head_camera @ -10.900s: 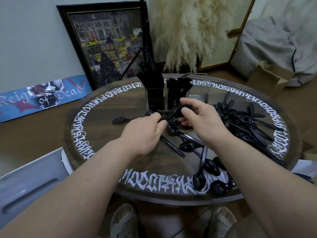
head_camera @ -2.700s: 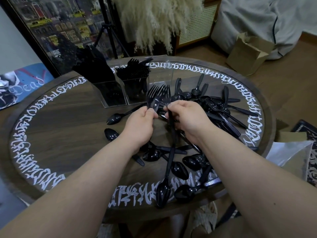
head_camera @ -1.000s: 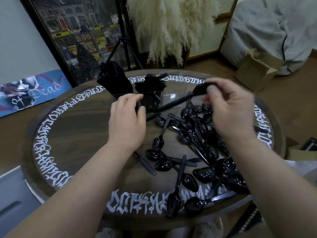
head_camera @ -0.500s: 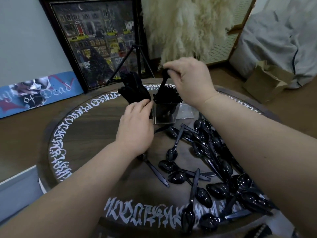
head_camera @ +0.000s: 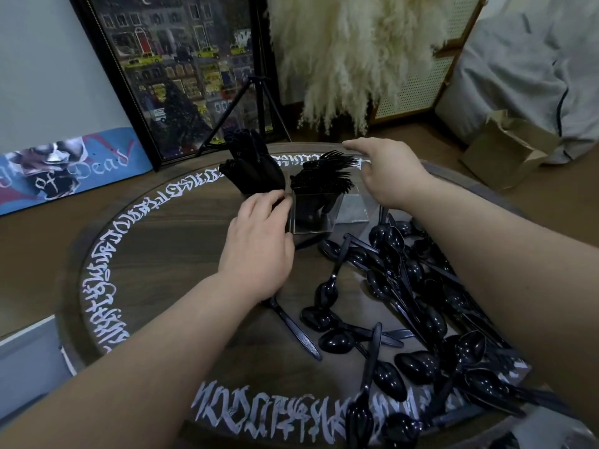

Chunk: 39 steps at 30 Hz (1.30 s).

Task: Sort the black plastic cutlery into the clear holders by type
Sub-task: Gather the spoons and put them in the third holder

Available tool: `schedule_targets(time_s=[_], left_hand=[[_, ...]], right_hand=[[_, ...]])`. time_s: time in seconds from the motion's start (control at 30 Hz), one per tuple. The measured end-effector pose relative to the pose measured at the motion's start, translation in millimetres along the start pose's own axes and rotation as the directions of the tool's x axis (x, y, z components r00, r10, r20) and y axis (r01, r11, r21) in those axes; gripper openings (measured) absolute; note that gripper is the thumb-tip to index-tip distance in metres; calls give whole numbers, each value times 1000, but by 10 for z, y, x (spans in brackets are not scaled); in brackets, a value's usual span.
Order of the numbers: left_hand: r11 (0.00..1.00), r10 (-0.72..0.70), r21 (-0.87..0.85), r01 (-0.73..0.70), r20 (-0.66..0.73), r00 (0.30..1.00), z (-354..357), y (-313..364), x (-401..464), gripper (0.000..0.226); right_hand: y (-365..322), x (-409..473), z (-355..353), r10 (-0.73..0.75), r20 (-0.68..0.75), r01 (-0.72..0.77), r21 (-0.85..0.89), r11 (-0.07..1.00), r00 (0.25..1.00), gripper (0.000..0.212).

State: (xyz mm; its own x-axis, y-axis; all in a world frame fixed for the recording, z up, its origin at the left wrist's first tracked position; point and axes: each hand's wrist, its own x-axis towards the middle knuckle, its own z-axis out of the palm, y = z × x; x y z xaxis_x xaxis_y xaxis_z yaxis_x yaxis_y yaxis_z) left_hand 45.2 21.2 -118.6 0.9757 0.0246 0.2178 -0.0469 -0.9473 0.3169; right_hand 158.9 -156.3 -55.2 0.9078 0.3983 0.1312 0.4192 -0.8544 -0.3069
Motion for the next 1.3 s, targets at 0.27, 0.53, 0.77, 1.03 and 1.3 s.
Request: schedule_targets(time_s=[0.27,0.53,0.77,1.03,1.3], left_hand=[[1000,21,-21,-21,-15,1000,-4,-8,33,54],[1000,23,-21,-24,-34,999,12,-12,37,53],[999,45,-5,-45,-37,998,29,-29,30,56],[998,56,34,-54,-51,997,50,-75,45,55],[999,40,33,-39,-41,998,-13,-137,32,53]], right_hand=[[-56,151,-56,-58,47,56,39,998,997,36],[-167,-161,-10,-73,71,64,115,991,995,47],[-173,-276,144,-137,11,136,92,986,990,75],[-255,-149,378,-111,-116,127,135,983,987,55],[-271,-59,471,-95,-185,129,176,976,978,60]])
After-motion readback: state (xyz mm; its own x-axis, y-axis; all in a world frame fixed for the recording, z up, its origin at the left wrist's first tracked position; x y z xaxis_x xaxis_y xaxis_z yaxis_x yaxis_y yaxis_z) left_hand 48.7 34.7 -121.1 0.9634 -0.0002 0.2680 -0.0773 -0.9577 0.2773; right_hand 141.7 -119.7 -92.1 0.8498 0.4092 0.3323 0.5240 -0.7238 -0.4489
